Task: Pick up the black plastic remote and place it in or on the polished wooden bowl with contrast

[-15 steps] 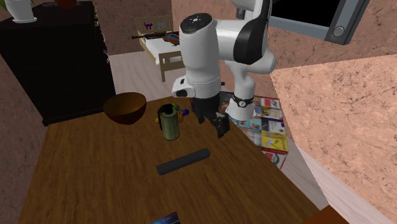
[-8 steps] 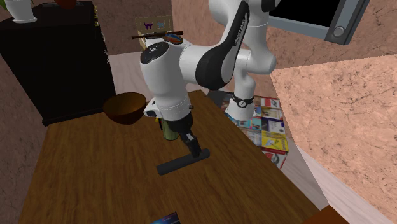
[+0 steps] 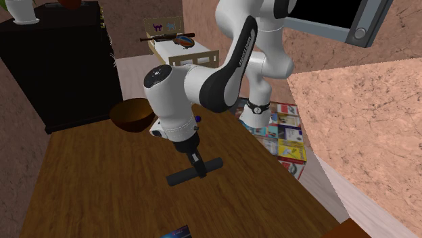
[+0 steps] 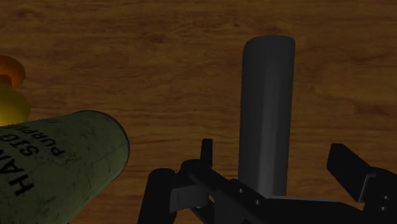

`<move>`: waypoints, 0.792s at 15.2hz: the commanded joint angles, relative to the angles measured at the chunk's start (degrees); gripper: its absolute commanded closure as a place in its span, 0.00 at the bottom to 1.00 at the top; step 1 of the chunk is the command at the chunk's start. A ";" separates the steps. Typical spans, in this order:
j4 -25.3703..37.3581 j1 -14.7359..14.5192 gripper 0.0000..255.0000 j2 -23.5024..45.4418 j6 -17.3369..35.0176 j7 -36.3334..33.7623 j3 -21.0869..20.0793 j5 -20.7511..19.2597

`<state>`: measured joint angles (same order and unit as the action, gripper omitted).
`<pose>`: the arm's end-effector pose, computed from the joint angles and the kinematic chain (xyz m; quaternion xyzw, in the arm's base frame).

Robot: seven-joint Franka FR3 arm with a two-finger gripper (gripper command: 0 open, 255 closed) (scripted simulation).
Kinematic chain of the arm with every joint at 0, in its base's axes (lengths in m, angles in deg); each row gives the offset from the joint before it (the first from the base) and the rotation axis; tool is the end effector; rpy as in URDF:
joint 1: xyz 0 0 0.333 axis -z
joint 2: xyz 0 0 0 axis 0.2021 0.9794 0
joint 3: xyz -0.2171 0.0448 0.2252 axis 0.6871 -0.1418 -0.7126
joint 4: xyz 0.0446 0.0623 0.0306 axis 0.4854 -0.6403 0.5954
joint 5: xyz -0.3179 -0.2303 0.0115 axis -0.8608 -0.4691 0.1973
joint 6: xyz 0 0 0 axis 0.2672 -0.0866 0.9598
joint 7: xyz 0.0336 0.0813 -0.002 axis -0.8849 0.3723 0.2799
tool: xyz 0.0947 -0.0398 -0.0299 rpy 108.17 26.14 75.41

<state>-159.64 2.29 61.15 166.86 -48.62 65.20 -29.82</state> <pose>0.5544 -0.1996 0.3208 -0.9019 0.4166 0.0956 0.0620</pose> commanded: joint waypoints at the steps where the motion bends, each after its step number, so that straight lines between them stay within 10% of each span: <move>1: -1.08 -0.17 0.00 0.67 1.79 0.06 -0.19 0.29; 9: -1.09 -0.17 0.00 0.67 1.79 0.06 -0.19 0.29; 10: -1.09 -0.17 1.00 0.67 1.79 0.06 -0.19 0.29; 12: -1.17 -0.19 1.00 0.66 1.87 0.05 -0.20 0.30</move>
<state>-160.58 2.31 61.35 168.58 -48.60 65.28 -29.67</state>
